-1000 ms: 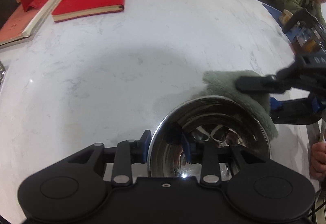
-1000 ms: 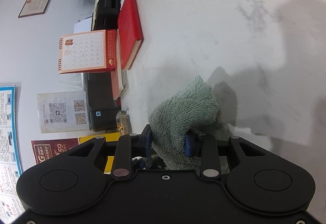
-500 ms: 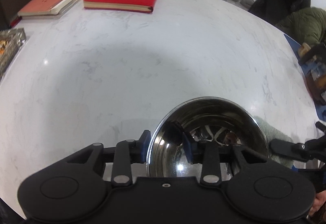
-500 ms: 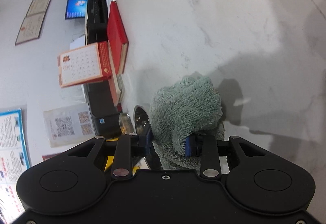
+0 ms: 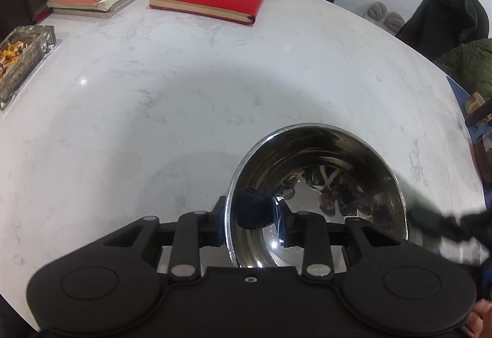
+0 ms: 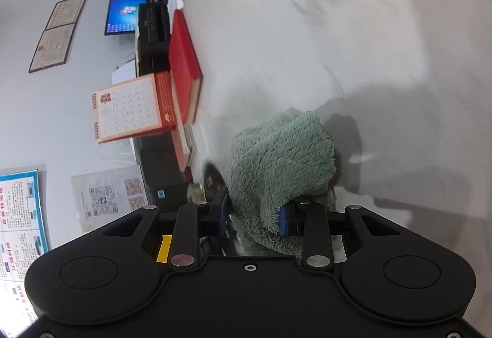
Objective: Clean bowl
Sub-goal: 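Press the towel against the bowl's outer wall with the right tool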
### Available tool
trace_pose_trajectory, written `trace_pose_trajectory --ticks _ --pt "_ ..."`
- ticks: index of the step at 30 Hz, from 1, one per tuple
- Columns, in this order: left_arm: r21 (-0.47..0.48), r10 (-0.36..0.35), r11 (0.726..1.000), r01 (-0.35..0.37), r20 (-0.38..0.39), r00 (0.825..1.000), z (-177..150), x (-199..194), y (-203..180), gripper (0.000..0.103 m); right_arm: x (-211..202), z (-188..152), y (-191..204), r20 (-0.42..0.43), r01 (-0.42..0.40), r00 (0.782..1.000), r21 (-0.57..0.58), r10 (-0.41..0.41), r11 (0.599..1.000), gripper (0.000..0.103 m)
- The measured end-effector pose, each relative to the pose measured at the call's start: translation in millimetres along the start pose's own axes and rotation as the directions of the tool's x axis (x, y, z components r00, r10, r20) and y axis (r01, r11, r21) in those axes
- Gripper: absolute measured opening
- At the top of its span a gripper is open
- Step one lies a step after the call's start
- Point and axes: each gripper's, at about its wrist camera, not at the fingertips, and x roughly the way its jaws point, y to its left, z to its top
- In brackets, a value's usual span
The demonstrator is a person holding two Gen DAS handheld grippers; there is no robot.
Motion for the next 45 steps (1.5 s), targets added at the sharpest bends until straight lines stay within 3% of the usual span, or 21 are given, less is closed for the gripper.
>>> trace_pose_trajectory --ticks 6,9,21,24,28,32,38,45 --pt "0.046 0.002 0.999 -0.001 -0.019 1.0 -0.2 0.3 -2.7 0.029 25.7 40.2 14.3 0.0 -0.038 0.999 -0.022 0.038 0.999 0.031" --pt "0.025 0.003 1.0 -0.002 -0.027 1.0 1.7 1.9 -1.5 0.029 37.4 50.3 17.4 -0.012 -0.058 0.998 -0.019 0.057 0.998 0.031" --pt "-0.013 0.025 1.0 -0.025 0.0 1.0 2.9 4.1 -5.6 0.032 1.3 -3.5 -5.6 -0.002 -0.027 1.0 0.03 0.027 0.999 0.031" --pt "-0.027 0.011 1.0 -0.012 -0.018 1.0 8.6 3.1 -1.8 0.028 -2.4 -11.0 -5.6 0.013 -0.026 1.0 0.026 0.026 0.999 0.031" --pt "0.031 0.0 1.0 -0.001 0.032 0.999 23.7 -7.1 -1.1 0.028 -5.3 -12.1 4.3 0.021 0.01 1.0 -0.039 -0.009 0.999 0.031" --pt "0.052 -0.01 0.999 0.009 0.032 0.999 32.3 -1.1 1.0 0.024 -6.8 -17.9 18.6 0.026 0.062 0.998 -0.125 -0.06 0.99 0.031" --pt "0.027 -0.022 0.999 0.021 0.01 1.0 21.5 -6.6 7.2 0.015 0.1 -19.2 40.4 0.052 0.163 0.987 -0.248 -0.155 0.955 0.031" --pt "0.008 -0.046 0.999 0.046 -0.04 0.998 -2.6 -22.9 13.8 0.017 14.1 9.1 57.1 0.064 0.179 0.984 -0.308 -0.168 0.934 0.031"
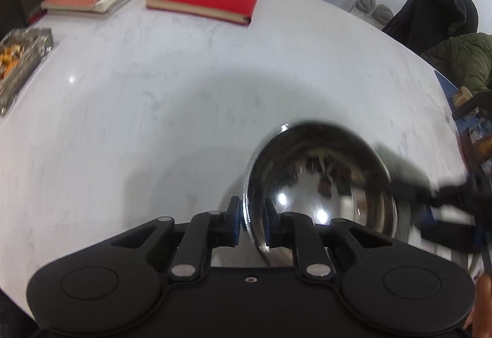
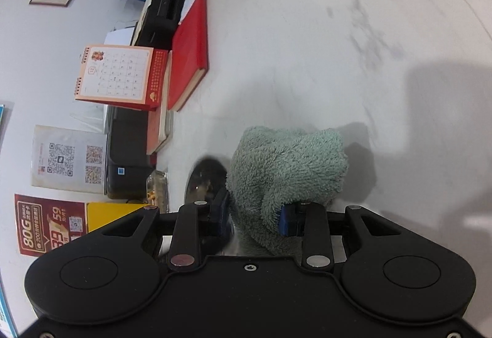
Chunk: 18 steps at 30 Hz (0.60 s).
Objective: Clean bowl
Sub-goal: 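Press the towel against the bowl's outer wall with the right tool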
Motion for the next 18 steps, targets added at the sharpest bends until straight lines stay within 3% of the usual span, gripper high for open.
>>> trace_pose_trajectory --ticks 4,8,14,18 --pt "-0.007 0.001 1.0 -0.001 -0.018 1.0 -3.3 -5.9 5.4 0.019 13.7 11.5 5.5 -0.021 -0.014 1.0 -0.025 0.014 1.0 0.031" --pt "0.007 0.028 1.0 -0.028 0.025 0.999 15.8 -9.8 16.6 0.019 16.7 10.9 7.6 -0.034 -0.02 0.999 -0.027 0.019 0.999 0.03" --pt "0.103 -0.024 0.994 0.027 -0.029 0.999 44.8 21.1 8.1 0.019 16.4 9.3 2.8 -0.037 -0.031 0.999 0.002 0.031 1.0 0.031" --pt "0.059 -0.019 0.998 0.021 -0.037 0.999 41.3 24.8 4.7 0.019 19.2 12.9 2.0 -0.035 -0.036 0.999 0.009 0.036 0.999 0.031"
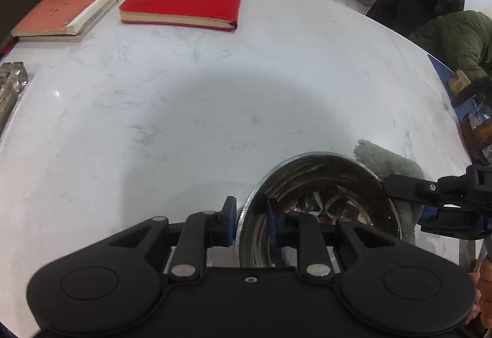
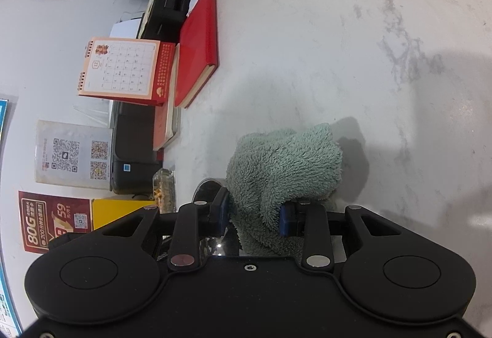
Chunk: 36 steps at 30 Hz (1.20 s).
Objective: Clean bowl
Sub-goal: 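Press the towel against the bowl's outer wall with the right tool, then keep wiping the bowl exterior with the right tool while the left tool holds the rim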
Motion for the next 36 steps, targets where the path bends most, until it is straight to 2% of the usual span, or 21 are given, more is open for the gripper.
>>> trace_pose_trajectory --ticks 3,5,9,14,18,22,27,30,36 --pt "-0.05 0.001 0.999 -0.002 -0.026 1.0 -4.1 3.1 -2.8 0.019 3.4 9.3 -0.3 -0.003 -0.007 1.0 -0.004 0.007 1.0 0.031" --pt "-0.066 0.001 0.998 -0.004 -0.046 0.999 -10.1 8.0 -8.6 0.025 5.8 14.8 0.0 -0.006 -0.012 1.0 -0.005 0.012 1.0 0.031" --pt "-0.086 0.005 0.996 -0.006 -0.015 1.0 -18.2 7.9 -16.1 0.028 7.0 21.1 -5.1 -0.002 -0.028 1.0 0.03 0.028 0.999 0.031" --pt "-0.113 0.017 0.993 -0.016 0.004 1.0 -17.2 8.6 -18.1 0.029 -6.7 7.8 -17.8 0.018 -0.043 0.999 0.093 0.042 0.995 0.031" --pt "-0.126 0.018 0.992 -0.016 0.014 1.0 -17.3 8.3 -17.9 0.03 -22.3 -15.9 -29.2 0.013 -0.035 0.999 0.137 0.033 0.99 0.031" --pt "-0.112 0.017 0.994 -0.015 0.018 1.0 -18.8 7.5 -19.7 0.027 -26.0 -27.0 -35.6 0.011 -0.049 0.999 0.182 0.048 0.982 0.031" --pt "-0.108 0.018 0.994 -0.016 0.017 1.0 -23.9 8.1 -25.1 0.027 -13.9 4.7 -30.7 0.048 -0.07 0.997 0.16 0.063 0.985 0.031" --pt "-0.128 0.022 0.992 -0.018 0.027 0.999 -24.0 8.2 -25.0 0.027 -10.4 10.3 -32.3 0.057 -0.085 0.995 0.171 0.076 0.982 0.031" --pt "-0.132 0.024 0.991 -0.019 0.033 0.999 -25.7 7.3 -25.8 0.027 -24.7 -23.5 -37.8 0.036 -0.068 0.997 0.206 0.062 0.976 0.031"
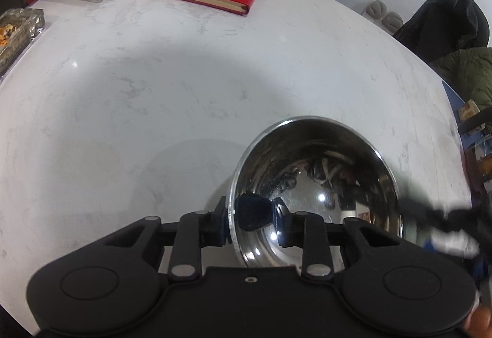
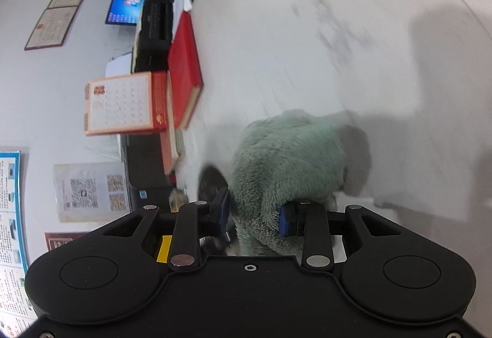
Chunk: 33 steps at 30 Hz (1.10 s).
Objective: Clean bowl
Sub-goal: 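Keep wiping the bowl exterior with the right tool while the left tool holds the rim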
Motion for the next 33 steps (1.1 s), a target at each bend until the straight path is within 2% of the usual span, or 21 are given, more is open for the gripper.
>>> trace_pose_trajectory --ticks 2,8,12,16,22,25,29,33 --pt "0.001 0.001 1.0 -0.001 0.002 1.0 -0.7 -0.4 -0.4 0.026 -2.9 0.5 0.2 0.01 -0.013 1.0 0.007 0.013 1.0 0.031" --pt "-0.006 0.007 1.0 -0.006 0.007 1.0 -2.2 -0.7 -1.0 0.027 6.6 32.0 16.1 0.042 -0.041 0.998 -0.04 0.043 0.998 0.031" --pt "-0.032 0.011 0.999 -0.011 0.017 1.0 -0.9 0.0 2.4 0.028 5.0 21.0 11.9 0.042 -0.024 0.999 -0.035 0.026 0.999 0.031" --pt "-0.038 0.009 0.999 -0.008 0.015 1.0 0.1 0.4 3.2 0.027 -4.2 1.9 -1.3 0.022 -0.032 0.999 0.022 0.032 0.999 0.031" --pt "-0.038 0.011 0.999 -0.01 0.013 1.0 -4.3 -0.3 0.6 0.027 2.1 25.5 8.1 0.059 -0.072 0.996 0.008 0.072 0.997 0.031" --pt "-0.053 0.011 0.999 -0.01 0.018 1.0 -3.9 -0.3 1.5 0.027 -0.5 18.9 9.9 0.057 -0.045 0.997 -0.017 0.045 0.999 0.031" --pt "-0.061 0.015 0.998 -0.013 0.033 0.999 -4.7 0.5 -0.5 0.028 -8.1 -7.7 6.6 0.03 0.018 0.999 -0.038 -0.016 0.999 0.031" --pt "-0.065 0.006 0.998 -0.005 0.018 1.0 1.0 -3.6 4.4 0.026 -1.7 -17.8 12.3 0.004 0.077 0.997 -0.086 -0.077 0.993 0.031"
